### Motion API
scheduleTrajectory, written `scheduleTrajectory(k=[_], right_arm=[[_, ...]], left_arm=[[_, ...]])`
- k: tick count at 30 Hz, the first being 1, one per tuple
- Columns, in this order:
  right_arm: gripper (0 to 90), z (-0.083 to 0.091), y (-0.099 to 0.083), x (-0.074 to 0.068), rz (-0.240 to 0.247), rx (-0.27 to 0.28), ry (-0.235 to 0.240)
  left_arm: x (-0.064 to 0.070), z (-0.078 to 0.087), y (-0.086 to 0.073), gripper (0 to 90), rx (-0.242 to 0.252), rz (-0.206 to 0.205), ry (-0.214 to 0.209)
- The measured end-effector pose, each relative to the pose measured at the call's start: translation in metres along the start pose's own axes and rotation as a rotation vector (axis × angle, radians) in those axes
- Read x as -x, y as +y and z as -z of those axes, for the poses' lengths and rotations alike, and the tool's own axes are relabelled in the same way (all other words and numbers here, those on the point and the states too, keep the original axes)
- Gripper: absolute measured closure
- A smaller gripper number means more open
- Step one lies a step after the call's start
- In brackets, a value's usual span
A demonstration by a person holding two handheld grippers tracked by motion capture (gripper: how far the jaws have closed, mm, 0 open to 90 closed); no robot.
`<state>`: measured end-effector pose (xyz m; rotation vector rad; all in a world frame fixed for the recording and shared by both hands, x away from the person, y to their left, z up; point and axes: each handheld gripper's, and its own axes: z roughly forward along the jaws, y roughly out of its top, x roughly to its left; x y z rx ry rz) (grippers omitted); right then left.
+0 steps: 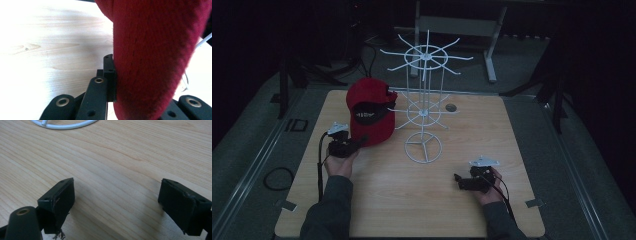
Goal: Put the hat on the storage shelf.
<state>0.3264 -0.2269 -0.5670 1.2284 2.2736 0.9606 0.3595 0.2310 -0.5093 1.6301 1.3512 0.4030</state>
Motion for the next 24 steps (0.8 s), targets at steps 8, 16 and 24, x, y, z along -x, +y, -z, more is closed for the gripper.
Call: scheduleTrajectory(k=[8, 16, 24], right_arm=[[13.7, 0.000, 0.000, 0.000, 0.000, 0.000, 0.000], [13.7, 0.000, 0.000, 0.000, 0.000, 0.000, 0.000], [13.7, 0.000, 0.000, 0.000, 0.000, 0.001, 0.000]], left_arm=[[0.001, 0.010, 0.005, 85.3, 0.032, 0.005, 0.004], [0.003, 0.019, 0.009, 85.3, 0.054, -0.001, 0.016], [0.005, 0.026, 0.014, 85.3, 0.070, -0.002, 0.011]])
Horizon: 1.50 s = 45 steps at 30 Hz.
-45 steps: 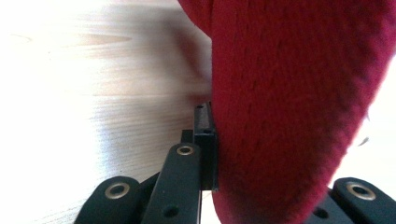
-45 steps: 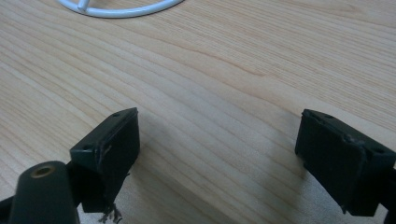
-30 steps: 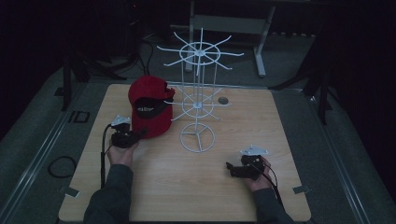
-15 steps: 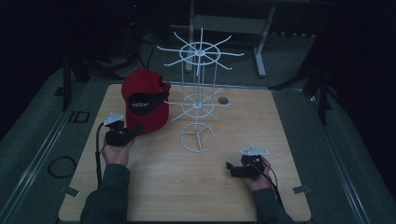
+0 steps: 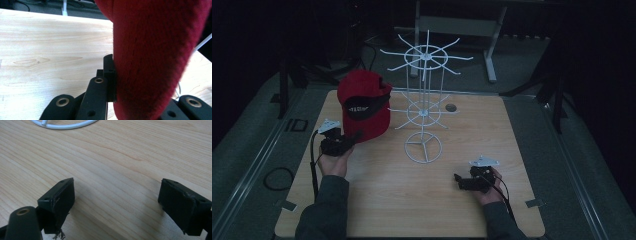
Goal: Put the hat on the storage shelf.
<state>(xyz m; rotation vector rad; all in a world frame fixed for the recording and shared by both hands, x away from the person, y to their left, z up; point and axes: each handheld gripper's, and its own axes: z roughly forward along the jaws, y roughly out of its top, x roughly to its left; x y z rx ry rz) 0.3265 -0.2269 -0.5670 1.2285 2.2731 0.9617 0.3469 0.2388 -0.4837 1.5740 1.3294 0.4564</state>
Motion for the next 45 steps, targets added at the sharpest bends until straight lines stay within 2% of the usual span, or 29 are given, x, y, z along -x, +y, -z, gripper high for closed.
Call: scheduleTrajectory(k=[10, 19, 45], right_arm=[[13.7, 0.000, 0.000, 0.000, 0.001, 0.001, 0.000], [13.7, 0.000, 0.000, 0.000, 0.001, 0.001, 0.000], [13.6, 0.000, 0.000, 0.000, 0.006, 0.002, -0.001]], left_arm=[[0.002, 0.007, 0.006, 85.3, 0.019, -0.007, -0.003], [0.002, 0.012, 0.011, 85.2, 0.039, 0.010, -0.012], [0.011, 0.026, 0.027, 85.2, 0.085, -0.005, -0.023]])
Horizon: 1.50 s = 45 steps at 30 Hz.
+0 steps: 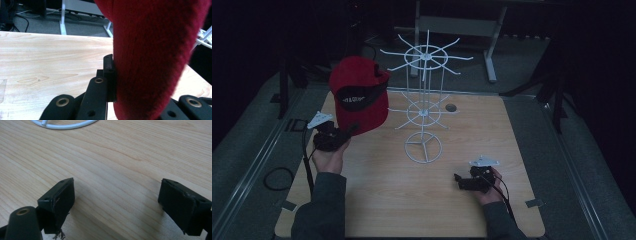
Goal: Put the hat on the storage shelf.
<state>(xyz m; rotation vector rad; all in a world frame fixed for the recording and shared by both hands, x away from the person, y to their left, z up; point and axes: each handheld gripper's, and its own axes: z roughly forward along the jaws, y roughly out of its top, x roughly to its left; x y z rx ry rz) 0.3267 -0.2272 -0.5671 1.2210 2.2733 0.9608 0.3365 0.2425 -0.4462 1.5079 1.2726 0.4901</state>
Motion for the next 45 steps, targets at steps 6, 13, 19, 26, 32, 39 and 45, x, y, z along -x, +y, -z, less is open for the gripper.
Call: scheduleTrajectory(k=[6, 13, 19, 26, 32, 39, 45], right_arm=[[13.7, 0.000, 0.000, 0.000, -0.001, 0.001, 0.000], [13.6, 0.000, 0.000, 0.000, -0.001, 0.001, 0.000], [13.7, 0.000, 0.000, 0.000, -0.002, 0.001, 0.000], [13.7, 0.000, 0.000, 0.000, -0.002, 0.001, -0.001], [13.7, 0.000, 0.000, 0.000, -0.004, 0.000, 0.000], [13.7, 0.000, 0.000, 0.000, -0.003, 0.000, 0.000], [13.7, 0.000, 0.000, 0.000, -0.003, 0.000, 0.000]], left_arm=[[0.002, 0.004, 0.003, 85.2, 0.013, -0.002, -0.002], [0.004, 0.006, 0.006, 85.2, 0.018, -0.006, -0.005], [0.004, 0.008, 0.007, 85.2, 0.029, -0.001, -0.009], [0.007, 0.013, 0.011, 85.2, 0.042, 0.002, -0.014], [0.010, 0.017, 0.015, 85.2, 0.055, -0.008, -0.019], [0.014, 0.019, 0.020, 85.2, 0.070, -0.009, -0.027], [0.016, 0.022, 0.022, 85.2, 0.082, -0.003, -0.029]])
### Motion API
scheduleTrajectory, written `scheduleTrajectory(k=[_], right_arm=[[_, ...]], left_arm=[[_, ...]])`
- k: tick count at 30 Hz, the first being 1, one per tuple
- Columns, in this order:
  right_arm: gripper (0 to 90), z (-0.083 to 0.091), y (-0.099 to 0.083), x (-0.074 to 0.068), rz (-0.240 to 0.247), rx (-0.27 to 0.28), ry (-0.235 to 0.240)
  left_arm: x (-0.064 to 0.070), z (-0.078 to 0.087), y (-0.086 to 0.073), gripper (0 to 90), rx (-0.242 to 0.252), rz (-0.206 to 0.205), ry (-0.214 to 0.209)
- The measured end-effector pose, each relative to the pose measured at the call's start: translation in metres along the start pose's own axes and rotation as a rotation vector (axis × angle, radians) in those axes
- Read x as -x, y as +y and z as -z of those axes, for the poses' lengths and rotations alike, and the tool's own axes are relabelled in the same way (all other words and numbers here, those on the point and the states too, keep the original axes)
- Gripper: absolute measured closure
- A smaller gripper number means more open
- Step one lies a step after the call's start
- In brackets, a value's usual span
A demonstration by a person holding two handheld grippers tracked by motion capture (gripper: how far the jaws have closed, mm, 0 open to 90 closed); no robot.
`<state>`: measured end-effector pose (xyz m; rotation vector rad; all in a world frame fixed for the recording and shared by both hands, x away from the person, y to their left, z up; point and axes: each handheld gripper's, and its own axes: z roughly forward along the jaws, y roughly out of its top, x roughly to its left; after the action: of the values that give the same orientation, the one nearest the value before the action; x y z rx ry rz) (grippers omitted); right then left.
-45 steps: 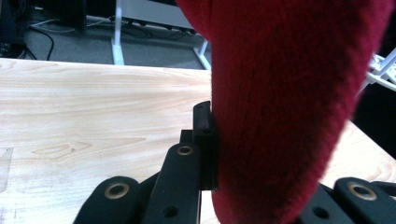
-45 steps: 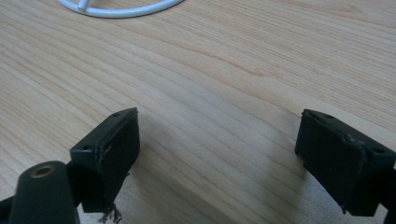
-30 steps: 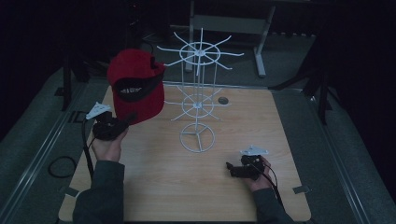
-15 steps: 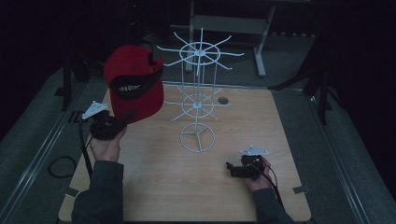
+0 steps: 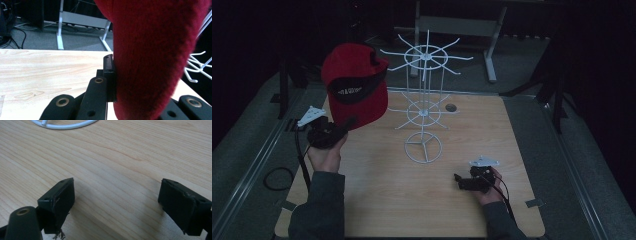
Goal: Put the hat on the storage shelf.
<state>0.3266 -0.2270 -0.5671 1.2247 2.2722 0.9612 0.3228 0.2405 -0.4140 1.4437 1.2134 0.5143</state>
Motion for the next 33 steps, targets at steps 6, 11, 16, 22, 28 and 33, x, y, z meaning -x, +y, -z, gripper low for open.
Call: scheduleTrajectory(k=[6, 11, 16, 22, 28, 33], right_arm=[[13.7, 0.000, 0.000, 0.000, 0.000, 0.000, 0.000], [13.7, 0.000, 0.000, 0.000, -0.001, 0.000, 0.000], [13.7, 0.000, 0.000, 0.000, 0.000, 0.000, 0.000], [13.7, 0.000, 0.000, 0.000, 0.000, 0.000, 0.000], [13.7, 0.000, 0.000, 0.000, 0.000, 0.000, 0.000], [13.7, 0.000, 0.000, 0.000, 0.000, 0.000, 0.000]], left_arm=[[0.002, 0.003, 0.003, 85.2, 0.010, -0.002, -0.002], [0.004, 0.005, 0.005, 85.2, 0.017, -0.003, -0.003], [0.006, 0.006, 0.007, 85.2, 0.026, -0.004, -0.005], [0.008, 0.008, 0.010, 85.1, 0.035, -0.005, -0.006], [0.008, 0.009, 0.011, 85.1, 0.041, -0.001, -0.010], [0.009, 0.009, 0.013, 85.1, 0.045, 0.001, -0.014]])
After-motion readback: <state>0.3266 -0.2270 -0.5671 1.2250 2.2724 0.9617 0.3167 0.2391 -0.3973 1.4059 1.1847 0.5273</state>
